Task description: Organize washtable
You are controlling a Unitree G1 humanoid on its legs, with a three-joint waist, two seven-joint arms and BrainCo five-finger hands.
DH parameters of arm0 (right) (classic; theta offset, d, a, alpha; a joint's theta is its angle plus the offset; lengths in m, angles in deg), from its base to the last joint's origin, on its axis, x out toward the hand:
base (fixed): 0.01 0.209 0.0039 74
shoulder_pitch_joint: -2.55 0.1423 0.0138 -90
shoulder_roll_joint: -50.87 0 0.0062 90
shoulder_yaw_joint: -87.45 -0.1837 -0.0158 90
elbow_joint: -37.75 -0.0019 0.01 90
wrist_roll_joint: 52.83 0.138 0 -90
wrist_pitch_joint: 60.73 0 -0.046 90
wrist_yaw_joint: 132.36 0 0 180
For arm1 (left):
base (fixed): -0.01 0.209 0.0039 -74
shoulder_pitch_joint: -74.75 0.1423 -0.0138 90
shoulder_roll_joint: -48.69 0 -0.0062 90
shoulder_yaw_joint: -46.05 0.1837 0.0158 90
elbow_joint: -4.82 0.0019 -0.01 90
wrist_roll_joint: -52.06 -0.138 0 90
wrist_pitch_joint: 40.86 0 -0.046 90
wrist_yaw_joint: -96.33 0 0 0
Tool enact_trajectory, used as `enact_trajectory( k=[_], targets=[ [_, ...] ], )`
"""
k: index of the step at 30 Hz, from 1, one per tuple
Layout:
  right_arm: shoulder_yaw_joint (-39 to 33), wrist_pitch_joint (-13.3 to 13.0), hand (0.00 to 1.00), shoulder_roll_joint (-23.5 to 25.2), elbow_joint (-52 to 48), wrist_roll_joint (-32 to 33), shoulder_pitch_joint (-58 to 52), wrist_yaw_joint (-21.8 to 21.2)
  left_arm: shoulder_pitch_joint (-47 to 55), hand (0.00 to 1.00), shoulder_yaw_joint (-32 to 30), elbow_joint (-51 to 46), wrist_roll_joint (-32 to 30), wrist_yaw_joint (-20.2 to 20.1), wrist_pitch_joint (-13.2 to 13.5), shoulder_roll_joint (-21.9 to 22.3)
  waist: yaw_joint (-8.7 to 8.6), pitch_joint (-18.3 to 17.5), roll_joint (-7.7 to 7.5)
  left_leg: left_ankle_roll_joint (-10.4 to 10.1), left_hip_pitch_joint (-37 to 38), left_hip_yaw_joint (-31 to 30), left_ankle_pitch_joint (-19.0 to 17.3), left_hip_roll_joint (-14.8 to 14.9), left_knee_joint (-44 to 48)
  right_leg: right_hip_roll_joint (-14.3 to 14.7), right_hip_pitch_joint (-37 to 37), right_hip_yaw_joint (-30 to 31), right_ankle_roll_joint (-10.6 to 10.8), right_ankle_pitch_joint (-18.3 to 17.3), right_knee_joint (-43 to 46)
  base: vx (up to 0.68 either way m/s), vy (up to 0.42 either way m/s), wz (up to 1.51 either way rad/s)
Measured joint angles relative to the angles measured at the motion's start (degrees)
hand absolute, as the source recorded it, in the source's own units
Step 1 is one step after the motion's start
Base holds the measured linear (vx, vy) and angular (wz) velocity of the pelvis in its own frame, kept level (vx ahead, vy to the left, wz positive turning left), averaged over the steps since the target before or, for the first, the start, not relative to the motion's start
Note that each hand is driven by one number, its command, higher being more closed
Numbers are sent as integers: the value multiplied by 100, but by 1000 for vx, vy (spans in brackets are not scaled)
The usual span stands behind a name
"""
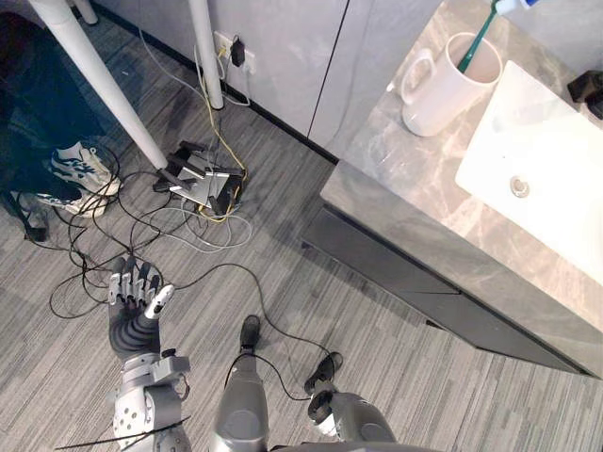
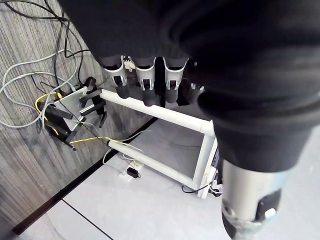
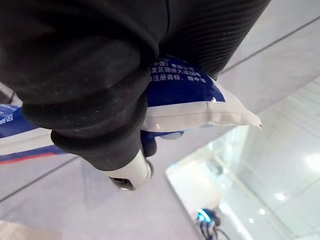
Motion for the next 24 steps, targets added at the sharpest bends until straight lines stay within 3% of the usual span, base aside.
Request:
enact_trajectory(
  k=[24],
  targets=[
    [221,-7,100,0,-17,-92,128,-218,1,0,232,9,-2,-16,1,19,22,-99,-85,-6,-3,-8,5,59,1,75,4,-1,-12,-7,-19,0,0,0]
  ],
)
